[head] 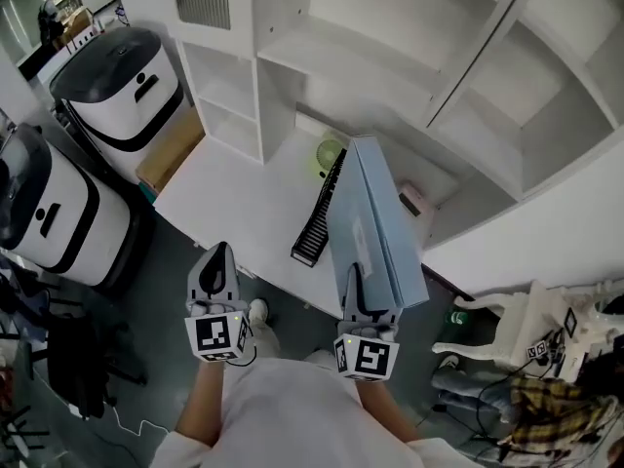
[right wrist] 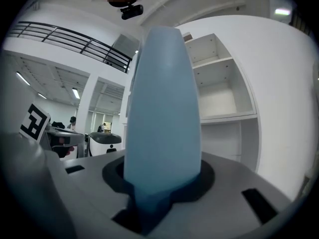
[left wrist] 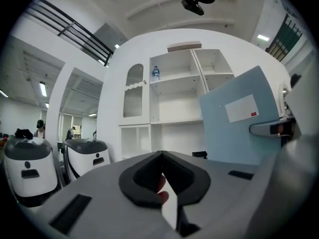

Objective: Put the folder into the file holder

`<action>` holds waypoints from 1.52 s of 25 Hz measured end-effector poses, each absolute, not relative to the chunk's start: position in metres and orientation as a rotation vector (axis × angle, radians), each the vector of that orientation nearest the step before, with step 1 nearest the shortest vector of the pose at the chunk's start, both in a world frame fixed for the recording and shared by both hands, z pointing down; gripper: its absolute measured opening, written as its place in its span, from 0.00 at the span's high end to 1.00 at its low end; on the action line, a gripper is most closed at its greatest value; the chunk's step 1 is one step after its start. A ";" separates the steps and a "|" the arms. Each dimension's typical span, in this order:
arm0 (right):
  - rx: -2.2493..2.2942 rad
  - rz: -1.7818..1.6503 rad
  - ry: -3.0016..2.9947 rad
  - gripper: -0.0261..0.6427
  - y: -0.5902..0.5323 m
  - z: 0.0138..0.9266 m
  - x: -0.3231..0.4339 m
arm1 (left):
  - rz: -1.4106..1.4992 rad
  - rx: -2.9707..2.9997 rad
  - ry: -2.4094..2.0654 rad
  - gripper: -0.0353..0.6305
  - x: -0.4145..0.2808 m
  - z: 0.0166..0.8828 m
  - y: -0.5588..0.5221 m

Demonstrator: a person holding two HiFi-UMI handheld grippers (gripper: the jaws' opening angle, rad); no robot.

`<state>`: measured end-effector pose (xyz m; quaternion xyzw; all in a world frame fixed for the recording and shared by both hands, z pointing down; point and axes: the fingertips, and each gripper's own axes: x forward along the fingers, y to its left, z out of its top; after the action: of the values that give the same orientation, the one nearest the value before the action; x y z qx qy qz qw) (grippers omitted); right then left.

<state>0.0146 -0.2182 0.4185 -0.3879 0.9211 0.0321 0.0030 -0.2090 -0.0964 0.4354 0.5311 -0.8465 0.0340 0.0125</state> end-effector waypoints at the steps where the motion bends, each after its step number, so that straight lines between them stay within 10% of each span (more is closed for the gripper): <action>1: -1.252 0.101 2.878 0.75 -0.221 0.417 0.007 | 0.108 1.687 -2.616 0.96 -0.220 0.434 -0.105; 38: -1.925 0.051 2.507 0.75 -0.311 0.470 -0.086 | 0.062 2.358 -2.050 0.96 -0.254 0.412 -0.287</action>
<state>-0.0860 -0.3107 0.4705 -0.6088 0.7931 0.0162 -0.0100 -0.2539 -0.2866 0.4119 0.7545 -0.6560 0.0198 0.0083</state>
